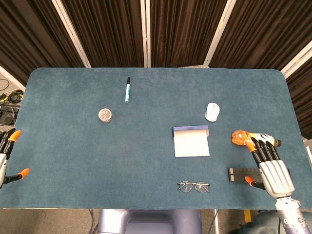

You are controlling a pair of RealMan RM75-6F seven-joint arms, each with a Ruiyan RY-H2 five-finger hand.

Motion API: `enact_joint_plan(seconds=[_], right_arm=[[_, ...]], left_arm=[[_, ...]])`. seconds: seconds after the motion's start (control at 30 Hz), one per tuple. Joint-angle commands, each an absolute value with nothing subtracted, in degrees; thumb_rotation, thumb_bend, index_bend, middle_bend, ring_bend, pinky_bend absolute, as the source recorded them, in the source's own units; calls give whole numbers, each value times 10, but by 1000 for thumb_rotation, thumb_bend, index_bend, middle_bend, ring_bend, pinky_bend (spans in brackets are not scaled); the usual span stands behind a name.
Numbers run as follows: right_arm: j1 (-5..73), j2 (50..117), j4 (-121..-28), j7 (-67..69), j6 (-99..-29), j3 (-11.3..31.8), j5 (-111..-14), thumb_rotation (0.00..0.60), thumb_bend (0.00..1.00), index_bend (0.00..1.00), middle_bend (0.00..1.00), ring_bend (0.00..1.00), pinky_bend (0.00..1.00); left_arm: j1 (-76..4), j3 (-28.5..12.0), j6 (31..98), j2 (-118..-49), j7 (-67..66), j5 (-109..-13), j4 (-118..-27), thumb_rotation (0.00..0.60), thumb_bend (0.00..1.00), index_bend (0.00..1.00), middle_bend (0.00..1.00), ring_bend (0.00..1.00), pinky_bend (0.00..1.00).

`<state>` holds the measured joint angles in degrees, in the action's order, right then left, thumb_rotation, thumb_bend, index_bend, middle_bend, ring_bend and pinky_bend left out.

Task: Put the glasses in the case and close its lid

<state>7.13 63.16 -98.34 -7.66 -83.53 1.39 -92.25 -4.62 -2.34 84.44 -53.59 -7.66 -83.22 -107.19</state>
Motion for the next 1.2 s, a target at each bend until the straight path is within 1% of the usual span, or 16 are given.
enact_joint_plan(seconds=[0.03,0.13,0.23,0.37,0.4,0.43,0.47,0.53,0.63,0.67,0.8,0.97,1.07,1.2], right_arm=[[72,632,-984,-78,-833,13,-923,600,0,41,0,0,0],[75,635,-981,-83,-822,8,-922,600,0,41,0,0,0],[92,641,-981,-79,-774,-4,-919,600,0,44,0,0,0],[139,637,-991,-51,-669,-22,-918,600,0,78,0,0,0],[150,637,-992,-44,-649,-23,-915,600,0,112,0,0,0],[164,640,-993,-38,-623,-25,-914,600,0,170,0,0,0],[181,646,-990,-37,-594,-23,-909,600,0,200,0,0,0],[194,654,-988,-40,-572,-20,-901,600,0,306,0,0,0],[214,674,-989,-55,-534,-17,-877,600,3,365,0,0,0],[218,681,-989,-61,-526,-16,-869,600,12,374,0,0,0],[229,710,-980,-95,-509,-11,-834,600,114,408,0,0,0],[236,730,-984,-125,-506,-6,-808,600,150,423,0,0,0],[241,737,-990,-138,-504,-6,-798,600,193,433,0,0,0],[250,744,-1001,-156,-496,-7,-783,600,200,435,0,0,0]], left_arm=[[-47,-23,841,-536,-77,-830,-1071,600,0,0,0,0,0],[-50,-25,836,-535,-75,-823,-1072,600,0,0,0,0,0],[-51,-28,836,-536,-76,-822,-1073,600,0,0,0,0,0],[-59,-30,822,-541,-88,-811,-1071,600,0,0,0,0,0],[-61,-31,819,-542,-90,-807,-1070,600,0,0,0,0,0],[-63,-32,815,-543,-93,-802,-1069,600,0,0,0,0,0],[-66,-35,811,-546,-98,-795,-1067,600,0,0,0,0,0],[-68,-37,808,-548,-102,-789,-1067,600,0,0,0,0,0],[-71,-38,803,-552,-110,-779,-1066,600,0,0,0,0,0],[-72,-39,801,-553,-113,-776,-1065,600,0,0,0,0,0],[-76,-39,795,-557,-121,-765,-1063,600,0,0,0,0,0],[-76,-40,793,-560,-124,-759,-1060,600,0,0,0,0,0],[-76,-39,793,-560,-124,-757,-1059,600,0,0,0,0,0],[-76,-38,796,-560,-124,-761,-1061,600,0,0,0,0,0]])
